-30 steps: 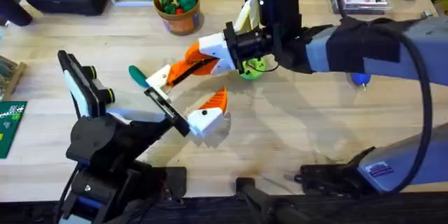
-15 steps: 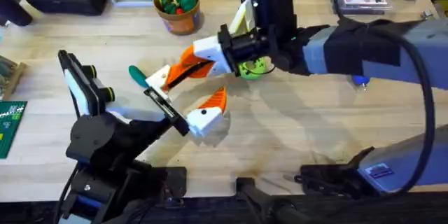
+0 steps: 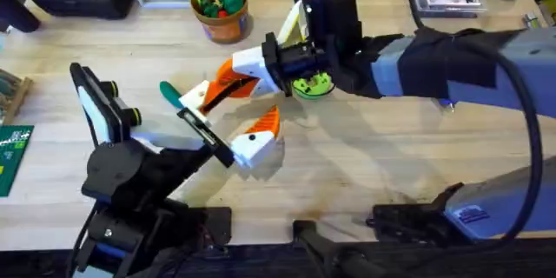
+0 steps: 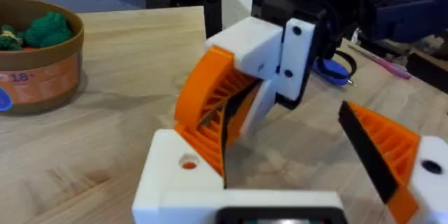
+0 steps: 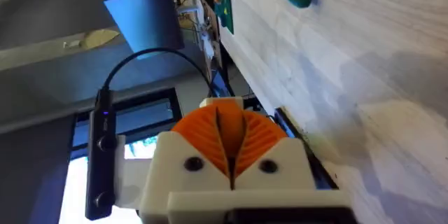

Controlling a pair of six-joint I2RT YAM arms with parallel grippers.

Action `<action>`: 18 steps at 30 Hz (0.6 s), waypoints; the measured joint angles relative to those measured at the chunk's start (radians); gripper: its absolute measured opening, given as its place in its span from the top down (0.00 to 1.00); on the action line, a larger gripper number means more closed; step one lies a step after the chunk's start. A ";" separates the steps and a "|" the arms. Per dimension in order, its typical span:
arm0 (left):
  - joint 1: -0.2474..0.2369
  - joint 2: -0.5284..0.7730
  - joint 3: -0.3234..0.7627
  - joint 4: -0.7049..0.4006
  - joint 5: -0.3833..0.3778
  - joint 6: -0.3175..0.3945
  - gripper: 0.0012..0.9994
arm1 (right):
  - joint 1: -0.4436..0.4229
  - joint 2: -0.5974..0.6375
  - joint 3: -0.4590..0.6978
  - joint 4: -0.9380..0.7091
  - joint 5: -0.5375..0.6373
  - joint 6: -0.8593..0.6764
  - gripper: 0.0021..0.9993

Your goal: Pick up the gripper from the table and insert it into the empty holder that is missing its gripper. Then pick up a screw, insert it into the mounting hole, and use the screwdriver to tighten it. Finally, clean up the table by picking up the vegetable and placing it into the bucket.

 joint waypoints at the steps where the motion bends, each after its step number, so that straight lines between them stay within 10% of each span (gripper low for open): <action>1: 0.000 0.000 0.000 0.000 0.000 0.001 0.01 | 0.003 0.000 0.000 0.005 0.008 0.000 0.99; 18: 0.001 0.000 0.000 0.000 -0.022 0.004 0.01 | 0.035 0.000 0.000 0.029 0.083 0.000 0.99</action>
